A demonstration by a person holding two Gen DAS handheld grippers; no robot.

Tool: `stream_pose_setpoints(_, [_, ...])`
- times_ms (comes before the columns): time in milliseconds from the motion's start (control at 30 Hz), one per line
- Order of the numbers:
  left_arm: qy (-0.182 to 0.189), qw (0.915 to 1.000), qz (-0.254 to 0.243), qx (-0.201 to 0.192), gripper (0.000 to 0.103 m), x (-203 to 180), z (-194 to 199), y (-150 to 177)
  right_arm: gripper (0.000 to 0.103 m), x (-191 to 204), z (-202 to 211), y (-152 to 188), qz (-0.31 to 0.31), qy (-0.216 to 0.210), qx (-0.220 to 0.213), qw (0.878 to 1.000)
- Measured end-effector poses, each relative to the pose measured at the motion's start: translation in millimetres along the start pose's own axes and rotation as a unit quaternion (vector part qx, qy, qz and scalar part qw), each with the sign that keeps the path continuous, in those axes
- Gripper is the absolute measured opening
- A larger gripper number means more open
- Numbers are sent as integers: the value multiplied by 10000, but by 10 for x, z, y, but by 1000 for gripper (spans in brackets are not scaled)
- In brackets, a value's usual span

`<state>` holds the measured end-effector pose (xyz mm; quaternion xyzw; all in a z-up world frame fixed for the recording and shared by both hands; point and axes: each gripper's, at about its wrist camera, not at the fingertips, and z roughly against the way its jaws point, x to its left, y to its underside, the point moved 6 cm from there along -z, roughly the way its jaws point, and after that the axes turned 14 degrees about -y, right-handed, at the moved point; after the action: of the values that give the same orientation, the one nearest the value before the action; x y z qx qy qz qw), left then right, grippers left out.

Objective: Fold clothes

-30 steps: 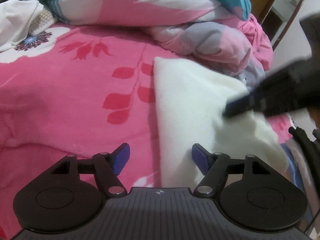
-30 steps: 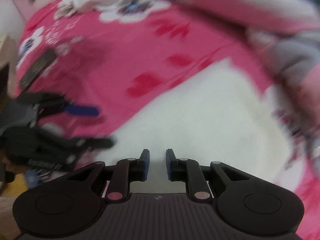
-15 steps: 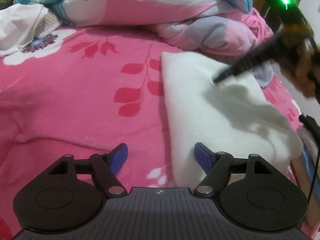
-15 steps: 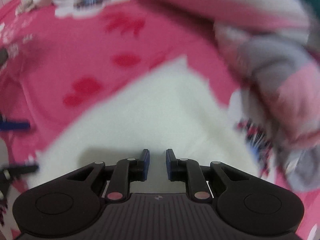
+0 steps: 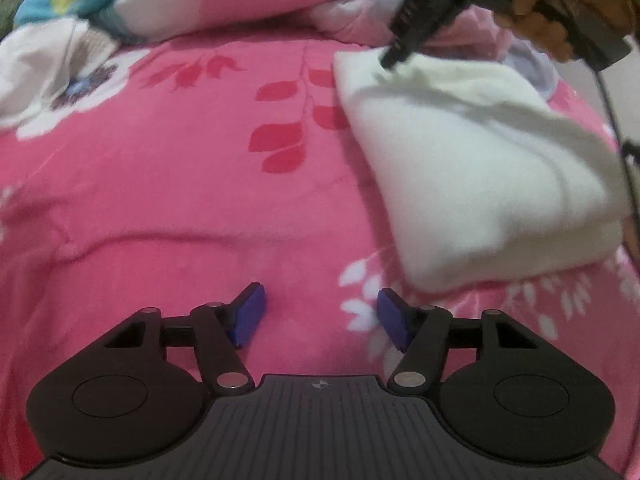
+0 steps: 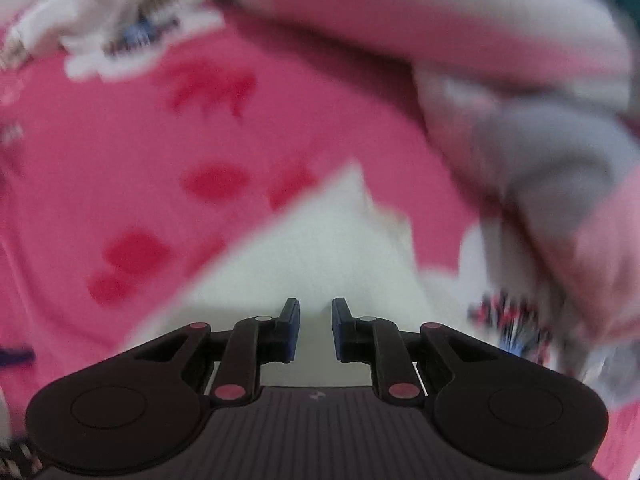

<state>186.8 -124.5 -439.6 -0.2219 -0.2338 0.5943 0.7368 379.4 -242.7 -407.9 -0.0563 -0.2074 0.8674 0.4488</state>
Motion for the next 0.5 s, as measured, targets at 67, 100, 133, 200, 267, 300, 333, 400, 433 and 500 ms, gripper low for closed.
stream_pose_setpoints(67, [32,9999,110,34,62,40,11,-1,17,26,16,-183,48,1,-294,9996])
stream_pose_setpoints(100, [48,9998,165,50,62,60,16,-1,17,1,-98,-213,24,20,-285,9996])
stream_pose_setpoints(133, [45,9998,202,51,62,75,29,-16,18,-25,-212,-242,0,39,-276,9996])
stream_pose_setpoints(200, [32,9994,335,30,62,133,61,-82,18,-97,-498,-219,7,91,-127,9999])
stream_pose_setpoints(267, [11,9986,531,-15,63,221,100,-185,18,-112,-591,-201,137,108,-213,9996])
stream_pose_setpoints(300, [6,9971,763,-39,64,294,109,-270,18,-90,-541,-231,158,156,-178,9996])
stream_pose_setpoints(333, [37,9945,1048,-40,64,369,110,-356,18,-70,-484,-255,169,197,-154,9995])
stream_pose_setpoints(400, [132,9860,1657,-122,64,511,113,-557,18,-59,-283,-244,64,188,-234,9995])
stream_pose_setpoints(433, [159,9831,1806,-257,65,523,114,-673,18,-71,-158,-213,-28,214,-278,9994])
stream_pose_setpoints(500, [237,9789,1953,-558,67,492,113,-890,18,-115,118,-132,-249,233,-361,9988])
